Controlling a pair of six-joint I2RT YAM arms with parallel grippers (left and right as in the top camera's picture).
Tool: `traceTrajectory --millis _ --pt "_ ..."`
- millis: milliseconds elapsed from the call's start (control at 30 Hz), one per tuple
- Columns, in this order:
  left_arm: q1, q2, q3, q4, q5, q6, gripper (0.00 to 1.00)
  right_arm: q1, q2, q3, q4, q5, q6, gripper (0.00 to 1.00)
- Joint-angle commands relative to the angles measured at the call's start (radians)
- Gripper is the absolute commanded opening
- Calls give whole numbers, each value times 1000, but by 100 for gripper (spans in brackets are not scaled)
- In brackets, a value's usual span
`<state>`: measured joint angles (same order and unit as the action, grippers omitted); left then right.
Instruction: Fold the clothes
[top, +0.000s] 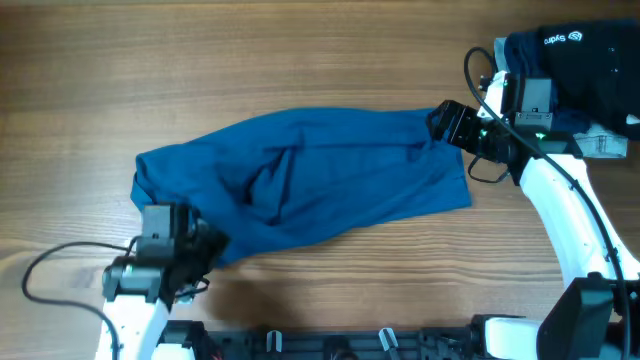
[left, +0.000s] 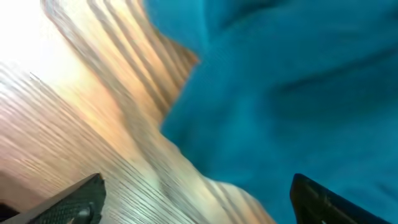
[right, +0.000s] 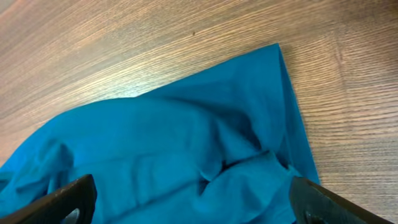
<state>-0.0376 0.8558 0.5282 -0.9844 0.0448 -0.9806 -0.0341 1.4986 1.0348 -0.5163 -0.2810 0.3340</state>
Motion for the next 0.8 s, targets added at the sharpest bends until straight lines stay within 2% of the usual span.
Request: traceTrajectory --millis 0,167,233,400,433,500,600,667,767 --pt "-5 132 -6 42 -121 58 95 0 1 4 4 -16 -20 99" --pt "-5 341 -6 251 -71 57 94 0 1 4 3 -16 -21 99" --pt "-5 391 -6 283 -71 57 85 0 1 4 2 -16 -20 100" --pt "-4 448 -6 297 -41 58 14 0 1 4 3 -16 -21 99" --pt "-5 448 -6 301 -40 58 4 0 1 4 3 -16 -20 100" --pt "-5 441 -6 307 -26 60 4 0 1 4 3 -16 -20 99" --pt "-5 367 29 300 55 159 4 0 1 4 3 -13 -21 99" --pt "-5 272 100 226 75 166 4 0 1 4 2 -13 -20 100" --pt "-5 68 233 -20 75 166 4 0 1 4 5 -13 -19 99"
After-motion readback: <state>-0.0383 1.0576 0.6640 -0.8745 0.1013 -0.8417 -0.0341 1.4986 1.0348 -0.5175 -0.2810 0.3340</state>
